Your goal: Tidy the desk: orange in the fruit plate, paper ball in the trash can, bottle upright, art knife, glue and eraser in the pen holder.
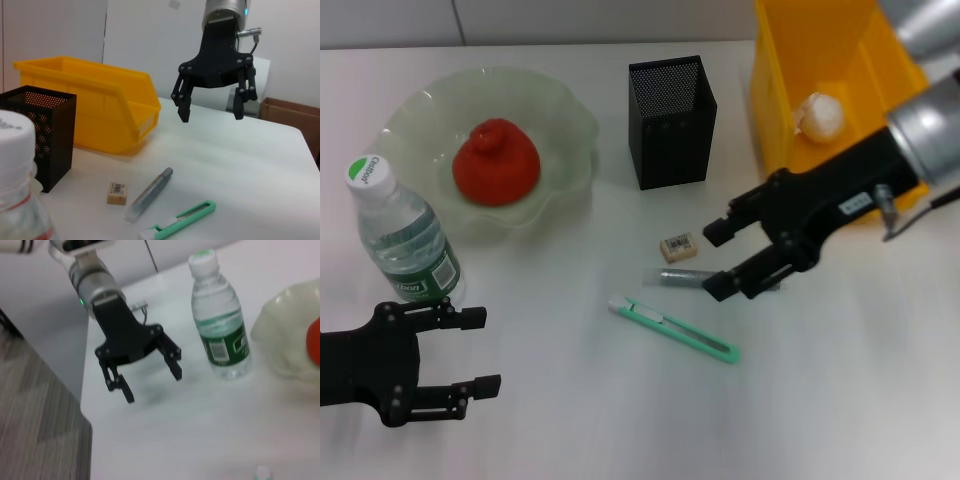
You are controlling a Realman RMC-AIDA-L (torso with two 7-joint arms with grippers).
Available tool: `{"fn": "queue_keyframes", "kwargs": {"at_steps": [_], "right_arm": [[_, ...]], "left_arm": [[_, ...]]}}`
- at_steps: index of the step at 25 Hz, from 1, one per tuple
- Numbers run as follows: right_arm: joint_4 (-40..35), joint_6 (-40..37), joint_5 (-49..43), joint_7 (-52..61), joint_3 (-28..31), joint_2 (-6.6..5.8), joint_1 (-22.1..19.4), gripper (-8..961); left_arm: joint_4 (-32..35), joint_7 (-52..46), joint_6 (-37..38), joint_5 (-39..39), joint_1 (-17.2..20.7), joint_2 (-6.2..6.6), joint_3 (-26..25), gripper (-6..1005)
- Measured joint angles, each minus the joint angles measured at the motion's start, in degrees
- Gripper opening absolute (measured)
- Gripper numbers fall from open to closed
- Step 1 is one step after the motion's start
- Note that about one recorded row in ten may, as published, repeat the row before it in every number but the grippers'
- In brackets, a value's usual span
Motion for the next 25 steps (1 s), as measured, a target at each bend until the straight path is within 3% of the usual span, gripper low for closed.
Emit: {"fn": "queue_keyframes", "kwargs": {"at_steps": [2, 9, 25], "right_arm": [[0.0, 1.4, -1.4, 2.3, -2.4, 0.71, 2.5, 755], [-0.1, 5.7, -3.3, 5.2, -9.5, 2.49, 5.5, 751], [1.6, 20.3, 3.7, 6.1, -29.6, 3.06, 5.9, 741]], "left_arm": [[0.0, 0.0, -0.1, 0.0, -0.1, -0.04, 0.0, 777], [0.0, 0.0, -0.4, 0.0, -0.3, -0.27, 0.0, 777], [0.0, 0.0, -1.2, -0.3, -0.3, -0.61, 0.0, 776]]}}
